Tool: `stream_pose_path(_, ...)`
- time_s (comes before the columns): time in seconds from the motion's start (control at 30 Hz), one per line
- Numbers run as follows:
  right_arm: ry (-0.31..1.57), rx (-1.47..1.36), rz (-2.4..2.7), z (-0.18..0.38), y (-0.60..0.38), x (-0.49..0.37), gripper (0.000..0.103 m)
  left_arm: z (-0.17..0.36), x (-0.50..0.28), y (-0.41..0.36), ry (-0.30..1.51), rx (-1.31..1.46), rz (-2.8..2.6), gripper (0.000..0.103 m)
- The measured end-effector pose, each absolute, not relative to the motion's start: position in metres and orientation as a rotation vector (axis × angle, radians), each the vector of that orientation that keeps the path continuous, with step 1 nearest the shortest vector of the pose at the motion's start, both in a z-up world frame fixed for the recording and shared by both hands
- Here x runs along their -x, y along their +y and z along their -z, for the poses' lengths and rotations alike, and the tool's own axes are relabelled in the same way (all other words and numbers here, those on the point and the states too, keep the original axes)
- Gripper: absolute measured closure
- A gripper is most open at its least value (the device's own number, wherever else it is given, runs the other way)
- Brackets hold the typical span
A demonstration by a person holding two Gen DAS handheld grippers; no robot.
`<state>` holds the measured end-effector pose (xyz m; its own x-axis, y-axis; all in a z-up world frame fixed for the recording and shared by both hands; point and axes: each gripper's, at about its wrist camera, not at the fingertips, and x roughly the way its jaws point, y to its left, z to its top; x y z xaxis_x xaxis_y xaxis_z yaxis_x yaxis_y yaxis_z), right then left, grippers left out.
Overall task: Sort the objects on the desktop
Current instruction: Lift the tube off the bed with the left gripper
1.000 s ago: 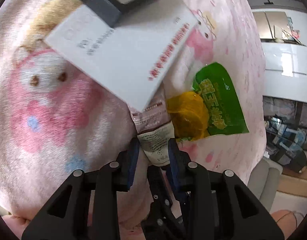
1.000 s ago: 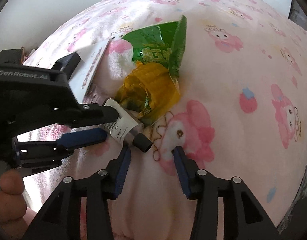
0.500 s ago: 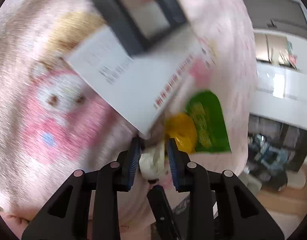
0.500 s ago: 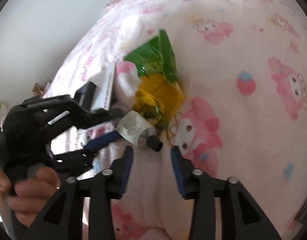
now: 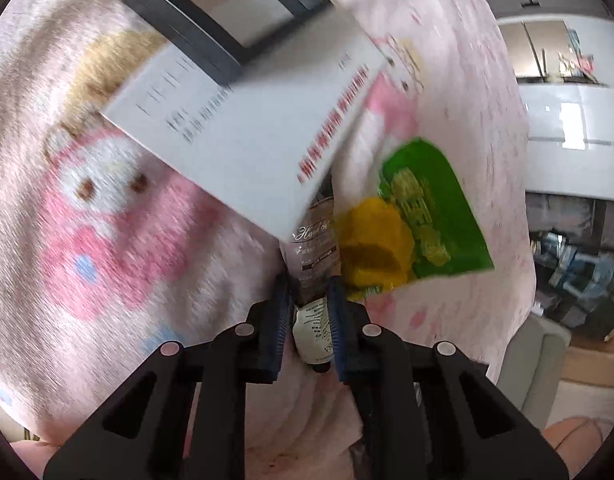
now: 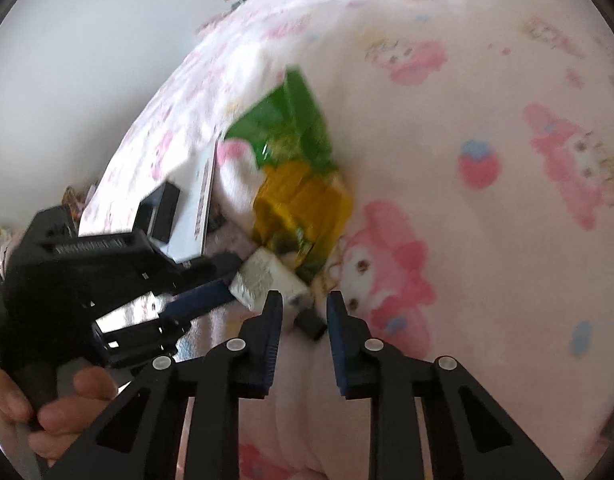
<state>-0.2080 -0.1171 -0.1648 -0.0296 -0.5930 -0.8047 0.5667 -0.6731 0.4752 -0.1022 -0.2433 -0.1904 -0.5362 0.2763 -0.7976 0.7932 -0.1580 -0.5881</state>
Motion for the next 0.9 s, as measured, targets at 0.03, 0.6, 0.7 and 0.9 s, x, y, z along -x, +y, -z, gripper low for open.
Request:
stream_pose_path(0.03, -0.032, -1.429, 1.826, 0.162, -0.114, 0.208, 0.084, 0.19, 0.106, -0.244, 1.736, -1.23, 1.747, 0.085)
stream_pose_path(0.6, -0.061, -1.586, 1.793, 0.176, -0.089, 0.208, 0.077, 0.226, 0.272, -0.24, 1.901, -1.015, 1.581, 0.081)
stream_pose_path(0.7, -0.104, -1.577, 1.764, 0.173, -0.092, 0.205, 0.059, 0.206, 0.262, -0.2, 1.863, -1.011, 1.57, 0.079)
stream_pose_path(0.9, -0.159, -1.654, 1.792, 0.186, -0.091, 0.216, 0.058, 0.195, 0.325, -0.174, 1.732, -1.133, 1.731, 0.086)
